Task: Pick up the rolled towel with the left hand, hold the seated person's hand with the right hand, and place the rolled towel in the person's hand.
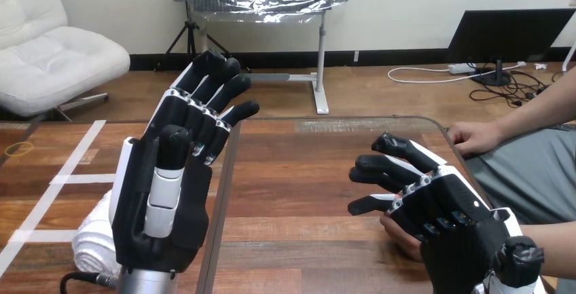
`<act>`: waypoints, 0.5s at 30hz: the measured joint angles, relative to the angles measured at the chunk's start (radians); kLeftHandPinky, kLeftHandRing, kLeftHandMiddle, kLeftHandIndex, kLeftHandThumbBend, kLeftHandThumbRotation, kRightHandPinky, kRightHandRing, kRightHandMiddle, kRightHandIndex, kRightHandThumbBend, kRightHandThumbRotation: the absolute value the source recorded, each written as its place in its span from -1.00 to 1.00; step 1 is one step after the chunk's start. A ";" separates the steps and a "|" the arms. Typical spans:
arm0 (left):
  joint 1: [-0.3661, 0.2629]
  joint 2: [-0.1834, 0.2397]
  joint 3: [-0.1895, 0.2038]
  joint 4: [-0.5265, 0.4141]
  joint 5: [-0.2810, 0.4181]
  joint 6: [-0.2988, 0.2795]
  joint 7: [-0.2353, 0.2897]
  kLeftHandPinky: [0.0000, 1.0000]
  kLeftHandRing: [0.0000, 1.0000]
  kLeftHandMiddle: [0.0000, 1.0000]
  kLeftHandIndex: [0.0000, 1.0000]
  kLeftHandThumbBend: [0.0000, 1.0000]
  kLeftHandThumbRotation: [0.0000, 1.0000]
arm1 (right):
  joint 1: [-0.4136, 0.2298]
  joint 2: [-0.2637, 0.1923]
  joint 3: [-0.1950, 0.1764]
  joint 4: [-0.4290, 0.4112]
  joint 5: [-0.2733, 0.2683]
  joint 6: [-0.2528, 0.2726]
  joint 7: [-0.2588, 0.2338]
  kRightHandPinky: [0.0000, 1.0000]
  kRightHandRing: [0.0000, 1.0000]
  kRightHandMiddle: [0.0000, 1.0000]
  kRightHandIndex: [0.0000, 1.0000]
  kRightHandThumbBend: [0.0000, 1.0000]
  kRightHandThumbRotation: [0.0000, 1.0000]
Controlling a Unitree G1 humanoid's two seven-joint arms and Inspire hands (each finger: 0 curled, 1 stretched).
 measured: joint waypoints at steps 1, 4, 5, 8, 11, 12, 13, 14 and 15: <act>0.000 0.000 0.000 0.000 0.000 0.003 0.001 0.53 0.69 0.67 0.62 0.42 0.33 | 0.000 0.000 0.000 0.000 0.000 0.000 0.000 0.18 0.49 0.51 0.59 0.55 1.00; -0.004 0.000 0.000 0.000 0.000 0.019 0.009 0.53 0.70 0.69 0.63 0.45 0.28 | -0.001 0.000 0.000 0.000 0.000 0.000 0.000 0.18 0.49 0.51 0.59 0.55 1.00; -0.006 0.000 0.000 0.000 0.000 0.026 0.012 0.53 0.70 0.69 0.63 0.47 0.25 | -0.002 0.000 0.000 0.000 0.000 0.000 0.000 0.18 0.49 0.51 0.59 0.55 1.00; -0.008 0.000 0.001 0.001 0.001 0.043 0.022 0.54 0.70 0.70 0.66 0.54 0.13 | -0.004 0.000 0.000 0.000 0.000 0.000 0.000 0.17 0.49 0.50 0.58 0.57 1.00; -0.009 0.000 0.003 0.005 0.007 0.049 0.028 0.54 0.69 0.70 0.66 0.61 0.03 | -0.007 0.000 0.000 0.000 -0.001 0.000 0.000 0.17 0.49 0.50 0.58 0.58 1.00; -0.010 0.000 0.004 0.008 0.010 0.049 0.030 0.54 0.69 0.70 0.67 0.64 -0.01 | -0.008 0.000 -0.001 0.000 -0.002 0.000 0.000 0.17 0.49 0.50 0.58 0.58 1.00; -0.011 0.000 0.006 0.011 0.017 0.049 0.032 0.54 0.69 0.69 0.67 0.66 -0.05 | -0.008 0.000 -0.001 0.000 -0.002 0.000 -0.001 0.17 0.48 0.50 0.58 0.58 1.00; -0.012 0.000 0.008 0.015 0.022 0.049 0.034 0.53 0.69 0.69 0.67 0.72 -0.08 | -0.009 0.000 -0.001 0.000 -0.003 0.000 -0.001 0.17 0.48 0.50 0.58 0.58 1.00; -0.013 0.001 0.011 0.019 0.031 0.047 0.037 0.53 0.68 0.69 0.67 0.76 -0.11 | -0.009 0.000 -0.002 0.000 -0.003 0.000 -0.001 0.17 0.48 0.50 0.58 0.58 1.00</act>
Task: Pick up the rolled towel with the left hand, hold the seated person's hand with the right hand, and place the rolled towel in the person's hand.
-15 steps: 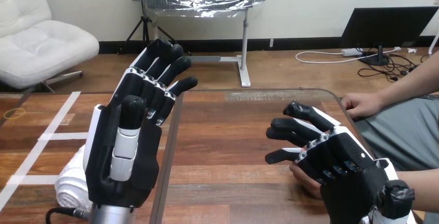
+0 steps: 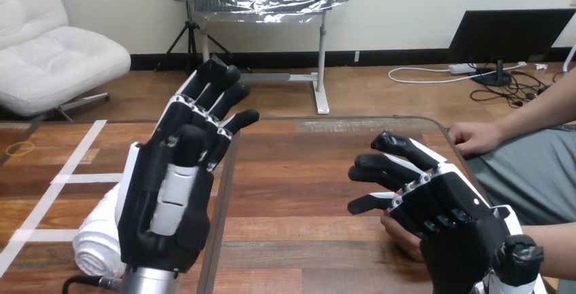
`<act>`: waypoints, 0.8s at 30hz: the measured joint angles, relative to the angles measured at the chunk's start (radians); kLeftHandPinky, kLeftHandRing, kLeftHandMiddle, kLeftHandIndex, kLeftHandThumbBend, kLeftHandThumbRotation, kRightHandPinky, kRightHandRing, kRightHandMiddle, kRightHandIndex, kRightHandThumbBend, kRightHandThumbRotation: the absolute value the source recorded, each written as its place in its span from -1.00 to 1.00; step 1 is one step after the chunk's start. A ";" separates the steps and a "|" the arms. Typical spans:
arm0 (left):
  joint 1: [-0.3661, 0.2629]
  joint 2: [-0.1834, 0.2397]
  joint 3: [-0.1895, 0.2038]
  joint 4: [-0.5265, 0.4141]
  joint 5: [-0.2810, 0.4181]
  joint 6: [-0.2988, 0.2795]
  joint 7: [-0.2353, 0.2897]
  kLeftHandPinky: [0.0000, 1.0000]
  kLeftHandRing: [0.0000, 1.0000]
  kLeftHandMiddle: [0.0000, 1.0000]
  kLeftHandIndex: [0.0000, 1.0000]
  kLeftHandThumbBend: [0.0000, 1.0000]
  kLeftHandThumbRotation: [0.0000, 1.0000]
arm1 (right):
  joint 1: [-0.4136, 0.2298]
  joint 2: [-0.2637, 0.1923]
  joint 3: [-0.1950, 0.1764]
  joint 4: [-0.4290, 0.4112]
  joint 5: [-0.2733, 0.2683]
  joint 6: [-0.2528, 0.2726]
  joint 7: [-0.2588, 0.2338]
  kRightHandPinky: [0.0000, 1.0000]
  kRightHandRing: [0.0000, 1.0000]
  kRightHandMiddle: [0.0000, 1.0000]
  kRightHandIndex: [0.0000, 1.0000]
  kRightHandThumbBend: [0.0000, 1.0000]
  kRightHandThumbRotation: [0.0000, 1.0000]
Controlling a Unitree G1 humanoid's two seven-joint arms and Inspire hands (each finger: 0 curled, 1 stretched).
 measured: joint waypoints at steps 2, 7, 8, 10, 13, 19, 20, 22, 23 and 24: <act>-0.003 0.000 0.009 0.013 0.019 -0.006 0.008 0.52 0.68 0.70 0.69 0.87 -0.19 | -0.002 0.000 -0.001 0.000 -0.001 0.000 -0.001 0.17 0.49 0.50 0.58 0.58 1.00; -0.006 0.001 0.027 0.053 0.100 -0.026 0.046 0.50 0.70 0.73 0.72 0.96 -0.32 | -0.007 0.000 -0.002 0.000 -0.004 0.000 -0.001 0.17 0.49 0.50 0.58 0.58 1.00; -0.007 0.001 0.031 0.063 0.115 -0.030 0.053 0.50 0.71 0.74 0.73 0.97 -0.36 | -0.008 0.000 -0.002 0.000 -0.004 0.000 -0.001 0.17 0.49 0.50 0.58 0.57 1.00; -0.008 0.002 0.038 0.078 0.143 -0.035 0.070 0.50 0.72 0.76 0.74 0.98 -0.41 | -0.009 0.000 -0.003 0.000 -0.004 0.000 -0.001 0.17 0.49 0.50 0.58 0.57 1.00; -0.012 0.003 0.053 0.102 0.181 -0.044 0.096 0.53 0.76 0.79 0.78 0.99 -0.51 | -0.013 0.000 -0.003 0.000 -0.004 0.000 -0.001 0.17 0.49 0.50 0.58 0.57 1.00; -0.036 0.017 0.080 0.152 0.274 -0.060 0.160 0.59 0.79 0.82 0.82 1.00 -0.55 | -0.018 0.001 -0.004 0.000 -0.008 0.000 -0.004 0.17 0.49 0.50 0.57 0.57 1.00; -0.042 0.020 0.085 0.159 0.289 -0.061 0.171 0.59 0.80 0.82 0.82 1.00 -0.55 | -0.018 0.001 -0.004 0.000 -0.010 0.000 -0.005 0.17 0.49 0.49 0.57 0.57 1.00; -0.056 0.027 0.095 0.177 0.322 -0.071 0.192 0.60 0.80 0.82 0.82 1.00 -0.55 | -0.019 0.002 -0.004 0.000 -0.015 0.000 -0.008 0.17 0.49 0.49 0.57 0.57 1.00; -0.063 0.030 0.099 0.185 0.334 -0.075 0.201 0.61 0.80 0.83 0.82 1.00 -0.55 | -0.020 0.002 -0.004 0.000 -0.016 0.000 -0.008 0.17 0.49 0.49 0.57 0.57 1.00; -0.071 0.034 0.103 0.194 0.349 -0.079 0.211 0.61 0.81 0.83 0.82 1.00 -0.55 | -0.020 0.002 -0.004 0.000 -0.017 0.000 -0.008 0.17 0.49 0.49 0.57 0.57 1.00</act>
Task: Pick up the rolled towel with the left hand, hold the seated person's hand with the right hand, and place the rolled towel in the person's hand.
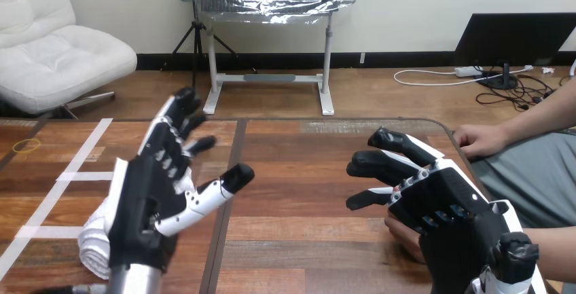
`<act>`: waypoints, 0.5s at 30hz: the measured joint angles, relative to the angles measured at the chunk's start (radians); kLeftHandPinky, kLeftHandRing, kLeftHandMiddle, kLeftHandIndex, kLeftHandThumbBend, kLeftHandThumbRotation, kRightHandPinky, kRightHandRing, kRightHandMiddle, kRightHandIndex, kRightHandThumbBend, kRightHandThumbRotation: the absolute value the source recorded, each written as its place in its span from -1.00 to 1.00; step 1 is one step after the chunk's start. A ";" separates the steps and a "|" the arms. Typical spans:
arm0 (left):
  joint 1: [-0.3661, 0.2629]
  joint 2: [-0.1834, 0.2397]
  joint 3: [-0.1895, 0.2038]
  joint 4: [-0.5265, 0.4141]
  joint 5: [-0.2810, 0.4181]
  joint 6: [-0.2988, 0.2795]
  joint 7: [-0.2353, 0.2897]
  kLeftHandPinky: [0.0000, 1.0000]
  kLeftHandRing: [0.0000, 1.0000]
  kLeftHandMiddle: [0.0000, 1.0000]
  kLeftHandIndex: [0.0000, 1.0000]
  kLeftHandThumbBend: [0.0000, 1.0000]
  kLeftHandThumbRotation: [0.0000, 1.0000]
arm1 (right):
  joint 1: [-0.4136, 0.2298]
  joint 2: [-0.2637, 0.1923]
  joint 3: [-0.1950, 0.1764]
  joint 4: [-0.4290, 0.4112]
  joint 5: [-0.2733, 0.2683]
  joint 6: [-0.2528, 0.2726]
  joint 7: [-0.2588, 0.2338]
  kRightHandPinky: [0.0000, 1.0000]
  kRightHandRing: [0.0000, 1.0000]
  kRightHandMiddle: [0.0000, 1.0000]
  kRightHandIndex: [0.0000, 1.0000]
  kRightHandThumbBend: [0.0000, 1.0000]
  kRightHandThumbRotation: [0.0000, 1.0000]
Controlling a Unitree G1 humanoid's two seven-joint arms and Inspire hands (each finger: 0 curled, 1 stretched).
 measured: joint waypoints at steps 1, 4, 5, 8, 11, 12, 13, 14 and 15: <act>-0.008 0.004 0.004 0.008 0.013 -0.005 0.011 0.62 0.81 0.83 0.82 1.00 -0.55 | 0.000 0.000 0.000 0.000 0.000 0.000 0.000 0.17 0.49 0.49 0.57 0.57 1.00; -0.034 0.016 0.014 0.034 0.042 -0.017 0.036 0.66 0.84 0.85 0.82 1.00 -0.57 | -0.002 0.000 0.000 0.000 0.000 0.000 0.000 0.17 0.48 0.49 0.56 0.57 1.00; -0.043 0.020 0.017 0.042 0.052 -0.020 0.044 0.74 0.87 0.87 0.82 1.00 -0.59 | -0.003 0.000 0.000 0.000 0.000 0.000 0.000 0.16 0.47 0.48 0.56 0.58 1.00; -0.070 0.032 0.027 0.063 0.066 -0.024 0.062 0.83 0.91 0.89 0.82 1.00 -0.61 | -0.007 0.001 0.000 0.000 0.000 0.000 0.000 0.15 0.47 0.48 0.56 0.58 1.00; -0.096 0.043 0.036 0.077 0.085 -0.024 0.078 0.91 0.94 0.91 0.83 1.00 -0.63 | -0.010 0.003 0.000 0.000 -0.002 0.000 0.000 0.15 0.46 0.48 0.56 0.57 1.00; -0.104 0.046 0.039 0.080 0.093 -0.024 0.085 0.93 0.95 0.91 0.82 1.00 -0.63 | -0.011 0.003 0.000 0.000 -0.003 0.000 0.000 0.15 0.46 0.48 0.56 0.57 1.00; -0.112 0.050 0.040 0.082 0.100 -0.024 0.093 0.96 0.96 0.92 0.83 1.00 -0.63 | -0.012 0.003 0.000 0.000 -0.004 0.000 -0.001 0.14 0.46 0.48 0.56 0.58 1.00; -0.119 0.053 0.041 0.084 0.106 -0.023 0.099 0.97 0.97 0.92 0.83 1.00 -0.62 | -0.013 0.003 0.000 0.000 -0.005 0.000 -0.001 0.14 0.46 0.48 0.56 0.58 1.00; -0.126 0.057 0.042 0.084 0.120 -0.022 0.109 0.97 0.97 0.92 0.83 1.00 -0.61 | -0.014 0.004 0.000 0.000 -0.006 0.000 -0.001 0.14 0.46 0.48 0.56 0.58 1.00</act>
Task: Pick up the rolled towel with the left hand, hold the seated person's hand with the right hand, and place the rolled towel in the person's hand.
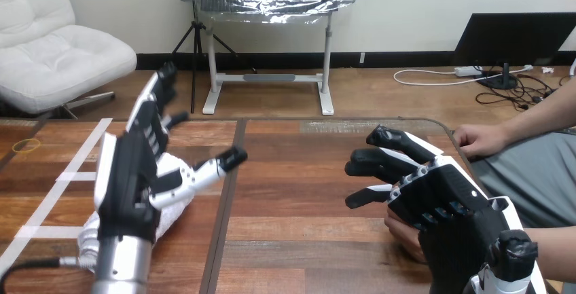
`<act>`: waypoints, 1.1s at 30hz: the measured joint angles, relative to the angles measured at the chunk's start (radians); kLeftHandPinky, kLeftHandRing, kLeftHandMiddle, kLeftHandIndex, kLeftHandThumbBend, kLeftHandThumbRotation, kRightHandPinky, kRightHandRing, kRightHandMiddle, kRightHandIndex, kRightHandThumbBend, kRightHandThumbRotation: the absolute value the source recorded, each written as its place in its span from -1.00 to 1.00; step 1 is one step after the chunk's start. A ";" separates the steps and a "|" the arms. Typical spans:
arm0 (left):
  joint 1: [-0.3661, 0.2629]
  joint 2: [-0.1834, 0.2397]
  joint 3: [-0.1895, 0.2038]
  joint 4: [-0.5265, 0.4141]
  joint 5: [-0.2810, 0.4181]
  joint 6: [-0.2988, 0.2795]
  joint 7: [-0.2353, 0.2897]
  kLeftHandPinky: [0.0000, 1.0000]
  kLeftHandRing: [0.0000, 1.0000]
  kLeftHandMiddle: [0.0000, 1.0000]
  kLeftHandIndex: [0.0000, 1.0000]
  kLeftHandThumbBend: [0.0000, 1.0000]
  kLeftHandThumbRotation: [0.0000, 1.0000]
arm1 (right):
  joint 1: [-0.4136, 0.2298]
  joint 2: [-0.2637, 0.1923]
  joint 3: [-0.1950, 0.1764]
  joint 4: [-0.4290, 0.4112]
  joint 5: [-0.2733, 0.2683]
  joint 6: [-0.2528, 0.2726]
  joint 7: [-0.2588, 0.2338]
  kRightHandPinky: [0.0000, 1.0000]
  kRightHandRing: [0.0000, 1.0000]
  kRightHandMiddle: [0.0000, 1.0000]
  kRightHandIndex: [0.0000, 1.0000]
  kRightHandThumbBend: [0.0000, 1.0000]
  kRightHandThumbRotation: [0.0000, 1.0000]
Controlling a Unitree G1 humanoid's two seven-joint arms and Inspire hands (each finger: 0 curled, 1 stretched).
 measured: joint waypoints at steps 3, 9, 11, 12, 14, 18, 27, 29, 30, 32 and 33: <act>-0.019 0.012 0.003 0.001 0.048 0.004 0.035 0.99 0.98 0.93 0.83 1.00 -0.60 | -0.002 0.001 0.000 0.000 -0.002 0.000 -0.002 0.14 0.46 0.48 0.56 0.58 1.00; -0.051 0.033 0.005 0.002 0.118 0.017 0.087 1.00 1.00 0.96 0.87 1.00 -0.61 | -0.003 0.002 0.001 0.000 -0.004 0.000 -0.005 0.14 0.47 0.48 0.56 0.59 1.00; -0.062 0.039 0.004 0.002 0.137 0.028 0.102 1.00 1.00 0.96 0.88 1.00 -0.61 | -0.003 0.002 0.002 0.000 -0.004 0.000 -0.006 0.14 0.48 0.48 0.56 0.59 1.00; -0.067 0.043 0.005 0.002 0.150 0.036 0.112 0.99 0.99 0.96 0.88 1.00 -0.61 | -0.003 0.002 0.002 0.000 -0.004 0.000 -0.006 0.14 0.48 0.48 0.56 0.59 1.00; -0.075 0.048 0.005 0.002 0.171 0.049 0.128 0.96 0.98 0.97 0.90 1.00 -0.60 | -0.003 0.001 0.003 0.000 -0.003 0.000 -0.006 0.14 0.48 0.48 0.55 0.60 1.00; -0.092 0.060 0.007 0.004 0.217 0.082 0.162 0.88 0.96 0.97 0.90 1.00 -0.57 | -0.003 0.001 0.004 0.000 -0.003 0.000 -0.007 0.14 0.48 0.48 0.55 0.60 1.00; -0.114 0.092 0.007 0.015 0.308 0.145 0.235 0.76 0.93 0.98 0.89 1.00 -0.58 | -0.003 0.001 0.007 0.000 -0.004 0.000 -0.008 0.14 0.48 0.48 0.55 0.59 1.00; -0.116 0.097 0.007 0.020 0.325 0.153 0.251 0.74 0.93 0.98 0.89 1.00 -0.60 | -0.003 0.001 0.007 0.000 -0.004 0.000 -0.008 0.14 0.48 0.48 0.55 0.59 1.00; -0.117 0.100 0.007 0.023 0.331 0.158 0.259 0.74 0.93 0.98 0.89 1.00 -0.60 | -0.003 0.001 0.007 0.000 -0.004 0.000 -0.008 0.14 0.48 0.48 0.55 0.59 1.00; -0.119 0.104 0.007 0.027 0.350 0.169 0.277 0.70 0.92 0.98 0.90 1.00 -0.60 | -0.003 0.001 0.007 0.000 -0.004 0.000 -0.008 0.14 0.47 0.48 0.55 0.59 1.00; -0.119 0.106 0.006 0.028 0.363 0.177 0.286 0.69 0.92 0.98 0.90 1.00 -0.60 | -0.003 0.001 0.008 0.000 -0.004 0.000 -0.008 0.14 0.47 0.48 0.55 0.59 1.00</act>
